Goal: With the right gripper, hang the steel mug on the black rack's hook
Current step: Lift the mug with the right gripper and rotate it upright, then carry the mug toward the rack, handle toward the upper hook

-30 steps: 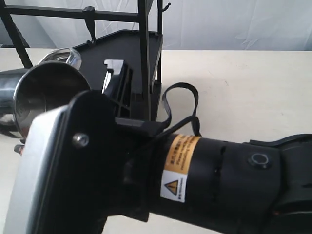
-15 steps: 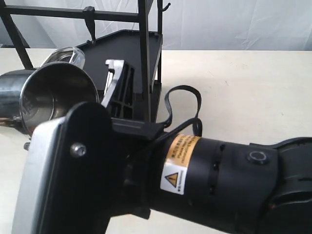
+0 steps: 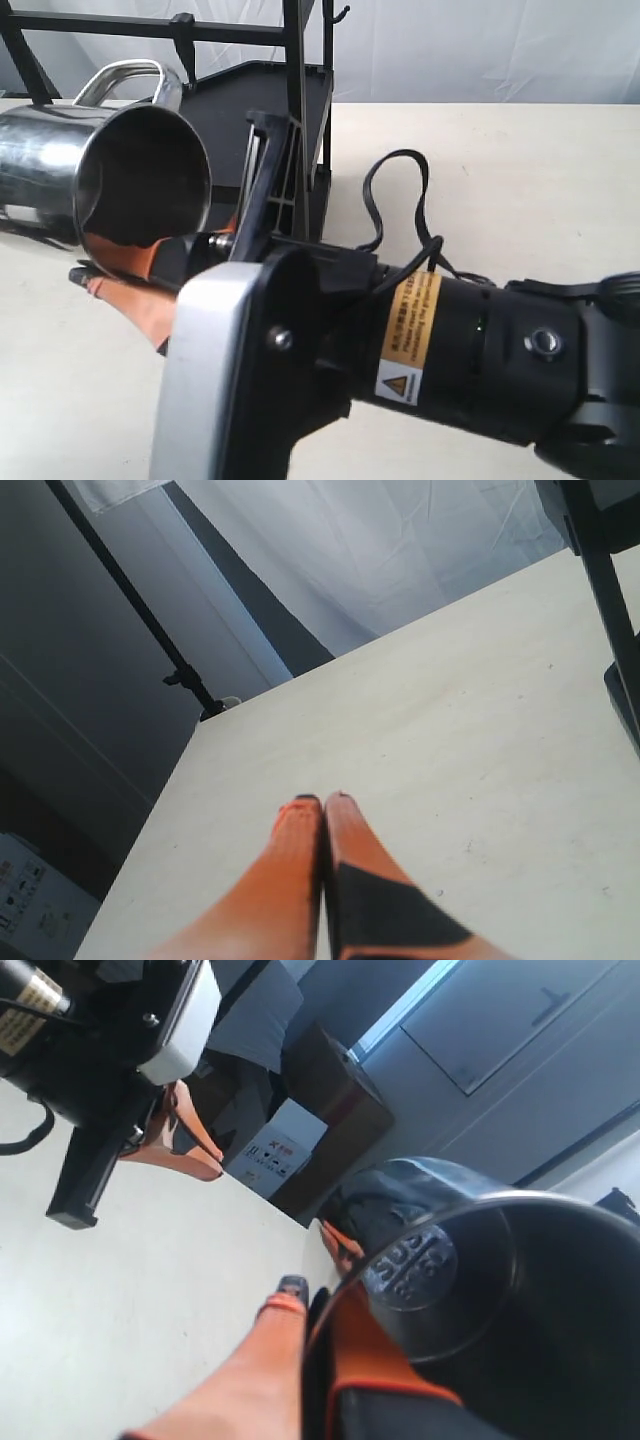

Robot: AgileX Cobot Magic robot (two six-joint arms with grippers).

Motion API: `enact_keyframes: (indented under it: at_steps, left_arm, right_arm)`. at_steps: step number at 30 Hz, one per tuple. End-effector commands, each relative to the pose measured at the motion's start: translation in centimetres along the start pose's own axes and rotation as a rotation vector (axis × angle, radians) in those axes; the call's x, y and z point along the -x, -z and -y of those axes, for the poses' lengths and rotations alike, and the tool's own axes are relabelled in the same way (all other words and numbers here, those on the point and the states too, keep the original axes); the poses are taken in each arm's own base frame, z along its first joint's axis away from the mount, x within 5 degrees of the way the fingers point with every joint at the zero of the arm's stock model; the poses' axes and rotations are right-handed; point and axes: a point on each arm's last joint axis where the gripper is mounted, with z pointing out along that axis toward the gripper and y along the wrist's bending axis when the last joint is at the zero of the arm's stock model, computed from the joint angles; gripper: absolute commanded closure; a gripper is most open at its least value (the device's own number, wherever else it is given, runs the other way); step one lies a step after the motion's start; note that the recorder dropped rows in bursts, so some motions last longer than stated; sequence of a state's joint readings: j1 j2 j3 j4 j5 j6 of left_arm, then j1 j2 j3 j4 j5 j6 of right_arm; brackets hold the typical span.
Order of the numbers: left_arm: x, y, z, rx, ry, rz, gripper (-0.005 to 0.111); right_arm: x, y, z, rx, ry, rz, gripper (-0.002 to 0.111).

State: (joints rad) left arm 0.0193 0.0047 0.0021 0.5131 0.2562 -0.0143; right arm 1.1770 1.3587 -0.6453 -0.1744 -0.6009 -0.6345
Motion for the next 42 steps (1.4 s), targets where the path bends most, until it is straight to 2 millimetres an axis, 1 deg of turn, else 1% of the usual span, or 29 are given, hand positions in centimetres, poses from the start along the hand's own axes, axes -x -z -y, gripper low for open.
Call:
enact_keyframes:
  at_steps: [1,6,14,17,26,31,38,42]
  left_arm:
    - [0.2,0.1,0.0,0.002,0.002,0.019,0.105]
    - [0.2,0.1,0.0,0.002,0.002,0.019,0.105]
    - [0.2,0.1,0.0,0.002,0.002,0.019,0.105]
    - [0.2,0.1,0.0,0.002,0.002,0.019,0.105]
    - [0.2,0.1,0.0,0.002,0.002,0.019,0.105]
    - [0.2,0.1,0.0,0.002,0.002,0.019,0.105]
    - [0.2,0.1,0.0,0.002,0.002,0.019,0.105]
    - [0.2,0.1,0.0,0.002,0.002,0.019,0.105]
  right_arm:
    - [-0.9,0.3,0.8,0.024,0.009,0.093,0.109]
    - [-2.8,0.1,1.5,0.048,-0.018,0.147,0.109]
    - [-5.5,-0.7,1.2,0.065,-0.053,0.209,0.109]
    - [-6.4,-0.7,1.2,0.076,-0.047,0.234,0.109]
    - [-8.0,-0.2,1.8,0.076,-0.037,0.271,0.109]
    - [-8.8,-0.8,1.7,0.063,-0.054,0.256,0.109]
    - [-9.5,-2.2,2.6,0.009,-0.049,0.256,0.109]
    - [-10.0,-2.3,2.8,-0.019,-0.058,0.238,0.109]
